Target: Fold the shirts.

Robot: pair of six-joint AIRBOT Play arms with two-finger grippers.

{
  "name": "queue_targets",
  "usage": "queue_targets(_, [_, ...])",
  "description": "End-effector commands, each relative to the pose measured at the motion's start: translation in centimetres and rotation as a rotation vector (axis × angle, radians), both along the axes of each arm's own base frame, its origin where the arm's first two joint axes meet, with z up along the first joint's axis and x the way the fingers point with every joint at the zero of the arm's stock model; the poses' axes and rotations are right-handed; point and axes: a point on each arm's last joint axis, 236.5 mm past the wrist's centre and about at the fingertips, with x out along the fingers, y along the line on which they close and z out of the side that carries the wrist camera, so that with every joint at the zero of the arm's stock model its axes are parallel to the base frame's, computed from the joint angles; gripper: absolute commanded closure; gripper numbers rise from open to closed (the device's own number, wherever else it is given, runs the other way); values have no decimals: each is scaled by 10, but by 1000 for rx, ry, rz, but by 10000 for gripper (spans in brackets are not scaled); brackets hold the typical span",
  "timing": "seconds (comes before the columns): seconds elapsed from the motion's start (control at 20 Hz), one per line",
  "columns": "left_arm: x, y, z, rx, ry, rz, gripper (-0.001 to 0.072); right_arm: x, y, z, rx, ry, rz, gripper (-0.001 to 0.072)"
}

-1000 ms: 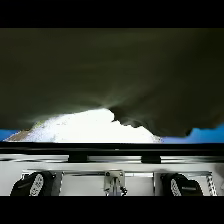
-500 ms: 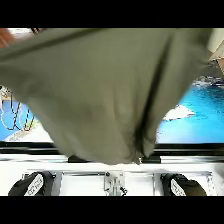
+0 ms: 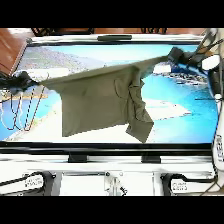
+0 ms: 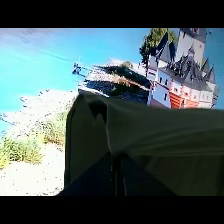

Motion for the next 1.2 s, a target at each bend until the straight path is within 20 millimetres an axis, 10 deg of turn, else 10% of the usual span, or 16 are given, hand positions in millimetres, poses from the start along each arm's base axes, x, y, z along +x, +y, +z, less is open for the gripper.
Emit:
queue_targets(0.0, [21, -30, -66, -115, 108, -16, 672, -14, 29, -84, 109, 248, 93, 652])
queue_targets(0.1, [14, -45, -91, -137, 182, -57, 630, -25, 36, -101, 123, 318, 129, 603])
queue_targets(0.2, [3, -50, -92, -159, 230, -93, 219, -28, 34, -89, 121, 303, 133, 189])
queue_targets(0.25, [-7, -49, -85, -176, 259, -123, 58, -31, 28, -75, 99, 280, 135, 188])
queue_targets(0.5, [-84, -8, -64, -185, 525, -192, 154, -103, -34, -21, -150, 352, 143, 188])
queue_targets(0.75, [-156, -18, -113, -167, 640, -148, 188, -206, -75, -28, -269, 656, 249, 188])
queue_targets(0.95, [-187, -61, -154, -296, 619, -151, 192, -215, -65, -22, -177, 662, 277, 188])
queue_targets(1.15, [-196, -63, -176, -275, 615, -133, 189, -211, -56, -20, -155, 640, 293, 188])
